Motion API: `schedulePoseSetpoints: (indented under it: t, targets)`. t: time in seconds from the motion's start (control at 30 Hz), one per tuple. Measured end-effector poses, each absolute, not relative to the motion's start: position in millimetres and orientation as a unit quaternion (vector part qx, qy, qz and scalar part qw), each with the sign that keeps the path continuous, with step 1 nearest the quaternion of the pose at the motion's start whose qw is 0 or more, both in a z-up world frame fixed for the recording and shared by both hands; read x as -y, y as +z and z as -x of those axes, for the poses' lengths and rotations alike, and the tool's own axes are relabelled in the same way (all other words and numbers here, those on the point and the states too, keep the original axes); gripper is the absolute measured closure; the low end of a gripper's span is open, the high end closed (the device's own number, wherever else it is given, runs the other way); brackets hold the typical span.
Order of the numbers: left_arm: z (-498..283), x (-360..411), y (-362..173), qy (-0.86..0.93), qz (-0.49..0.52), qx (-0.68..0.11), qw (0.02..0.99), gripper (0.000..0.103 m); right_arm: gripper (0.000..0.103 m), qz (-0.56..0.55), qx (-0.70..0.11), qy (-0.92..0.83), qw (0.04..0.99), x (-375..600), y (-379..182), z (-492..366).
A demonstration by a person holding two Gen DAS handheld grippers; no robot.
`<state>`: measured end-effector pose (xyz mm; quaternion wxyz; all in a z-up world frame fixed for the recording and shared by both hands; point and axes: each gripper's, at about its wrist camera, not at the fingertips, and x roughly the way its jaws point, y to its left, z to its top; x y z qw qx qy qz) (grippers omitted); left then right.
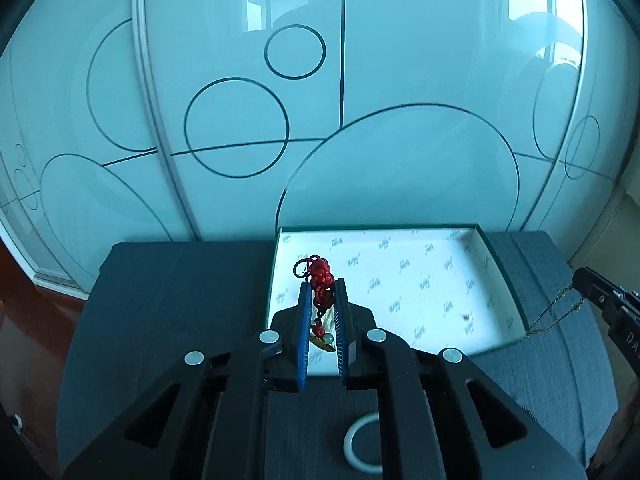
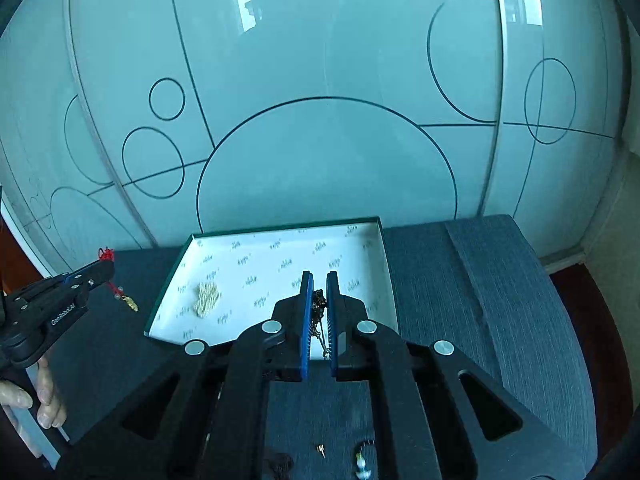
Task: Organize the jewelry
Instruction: 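Carry the charm and pendant over the white box with both tools, then open both tools to drop the charm and pendant into the box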
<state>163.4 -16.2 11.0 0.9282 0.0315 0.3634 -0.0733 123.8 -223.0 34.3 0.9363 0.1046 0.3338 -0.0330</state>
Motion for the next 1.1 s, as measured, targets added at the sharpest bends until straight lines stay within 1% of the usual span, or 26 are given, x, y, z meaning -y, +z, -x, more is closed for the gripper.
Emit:
schedulePoseSetpoints:
  t: [0.2,0.3,0.53,0.73,0.8,0.87,0.9,0.93,0.97,1.0,1.03,1.1]
  targets:
    - [-198.0,27.8,6.3,-0.076,-0.031,-0.366,0.927,0.092,0.096,-0.104,-0.339,-0.037,0.934,227.5,28.2,-156.7]
    - [-214.7,34.2,-12.8,-0.071,-0.039,-0.382,0.921,0.092,0.096,-0.118,-0.36,-0.038,0.925,233.1,8.4,-174.9]
    - [-252.5,46.1,-76.6,-0.051,-0.062,-0.431,0.899,0.092,0.096,-0.121,-0.407,-0.06,0.903,244.1,-47.1,-212.2]
    - [-271.4,54.2,-94.3,-0.056,-0.067,-0.44,0.894,0.091,0.096,-0.133,-0.434,-0.064,0.889,252.4,-77.8,-231.0]
    - [-274.2,55.0,-99.7,-0.057,-0.064,-0.446,0.891,0.09,0.095,-0.137,-0.441,-0.063,0.885,254.1,-85.6,-234.0]
    - [-275.5,55.6,-107.3,-0.056,-0.064,-0.455,0.887,0.089,0.085,-0.137,-0.444,-0.063,0.883,253.9,-90.8,-234.9]
    - [-275.5,55.6,-109.8,-0.056,-0.066,-0.458,0.885,0.085,0.075,-0.136,-0.442,-0.063,0.884,253.5,-91.7,-234.7]
    - [-274.9,55.6,-112.9,-0.052,-0.069,-0.461,0.883,0.074,0.071,-0.135,-0.44,-0.065,0.885,253.5,-91.8,-233.6]
    - [-274.1,55.6,-114.5,-0.05,-0.07,-0.463,0.882,0.067,0.071,-0.136,-0.438,-0.066,0.886,254.1,-91.3,-232.7]
    - [-272.6,55.1,-114.5,-0.05,-0.069,-0.462,0.883,0.056,0.071,-0.138,-0.437,-0.067,0.886,255.0,-90.5,-232.2]
    - [-269.6,54.1,-112.5,-0.05,-0.067,-0.459,0.885,0.051,0.071,-0.14,-0.435,-0.067,0.887,256.3,-88.5,-230.9]
    - [-265.0,53.1,-107.7,-0.05,-0.064,-0.457,0.886,0.049,0.071,-0.141,-0.428,-0.069,0.89,259.4,-81.6,-225.6]
